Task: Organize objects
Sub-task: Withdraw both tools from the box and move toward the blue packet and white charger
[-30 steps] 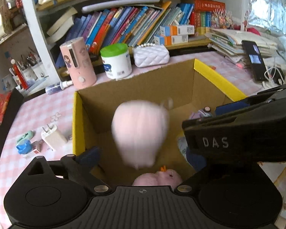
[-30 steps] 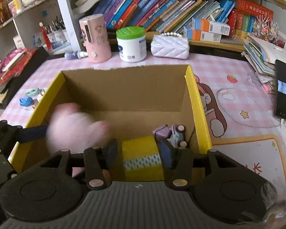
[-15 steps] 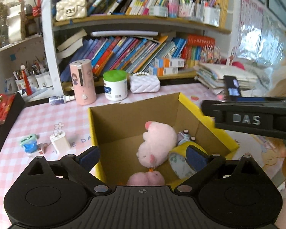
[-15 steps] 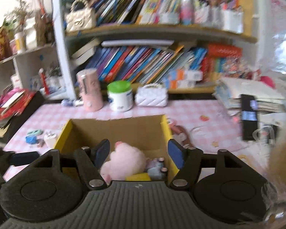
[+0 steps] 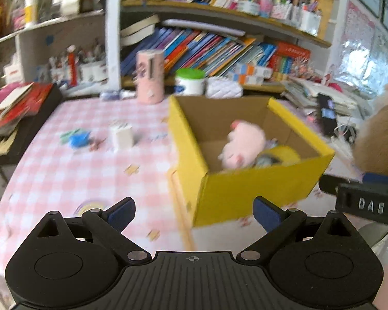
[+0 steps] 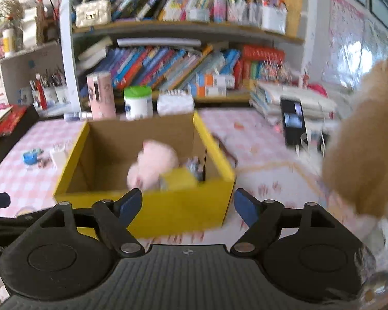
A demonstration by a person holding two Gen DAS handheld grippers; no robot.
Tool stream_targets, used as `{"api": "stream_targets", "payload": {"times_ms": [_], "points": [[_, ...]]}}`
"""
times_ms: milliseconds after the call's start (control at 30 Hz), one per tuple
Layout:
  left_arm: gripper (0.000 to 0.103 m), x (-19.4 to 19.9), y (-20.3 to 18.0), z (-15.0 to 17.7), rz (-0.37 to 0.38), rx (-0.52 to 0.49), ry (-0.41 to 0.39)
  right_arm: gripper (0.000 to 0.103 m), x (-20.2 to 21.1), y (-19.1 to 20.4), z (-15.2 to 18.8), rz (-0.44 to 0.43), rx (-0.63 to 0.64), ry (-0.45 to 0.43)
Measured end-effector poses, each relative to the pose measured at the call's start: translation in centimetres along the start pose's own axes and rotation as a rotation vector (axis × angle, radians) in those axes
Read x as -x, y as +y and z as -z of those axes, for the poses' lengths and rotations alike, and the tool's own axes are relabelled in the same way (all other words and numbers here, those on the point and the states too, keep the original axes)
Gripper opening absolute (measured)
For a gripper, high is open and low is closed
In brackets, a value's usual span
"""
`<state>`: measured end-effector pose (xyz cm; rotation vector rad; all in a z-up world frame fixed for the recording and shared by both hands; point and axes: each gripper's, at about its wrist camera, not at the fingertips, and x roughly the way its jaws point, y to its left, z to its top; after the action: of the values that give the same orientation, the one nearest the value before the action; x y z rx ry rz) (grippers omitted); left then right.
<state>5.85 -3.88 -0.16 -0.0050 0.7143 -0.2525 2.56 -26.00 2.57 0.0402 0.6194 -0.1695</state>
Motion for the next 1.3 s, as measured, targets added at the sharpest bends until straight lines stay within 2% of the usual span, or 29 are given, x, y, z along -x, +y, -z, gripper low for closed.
{"api": "stream_targets", "payload": {"times_ms": [267,433,633,1033,1300], "points": [[0.099,1.5,3.6,3.0,-0.062,0.009,0.075,0.077,1.2,4.7,4.9,-0.006,0.013,0.144],[0.099,2.7,5.5,3.9,-0.079,0.020,0.087,0.081,1.9,7.1,6.2,-0.039,0.037,0.178],[0.099,4.3,7.4,4.6,-0.102,0.021,0.081,0.085,2.7,9.9,6.8,-0.081,0.062,0.183],[0.099,7.0,12.5,5.7,-0.160,0.105,0.062,0.085,4.1,15.3,7.0,-0.155,0.130,0.159],[0.099,7.8,14.4,6.3,-0.164,0.132,0.050,0.085,4.9,17.7,7.1,-0.174,0.158,0.152]]}}
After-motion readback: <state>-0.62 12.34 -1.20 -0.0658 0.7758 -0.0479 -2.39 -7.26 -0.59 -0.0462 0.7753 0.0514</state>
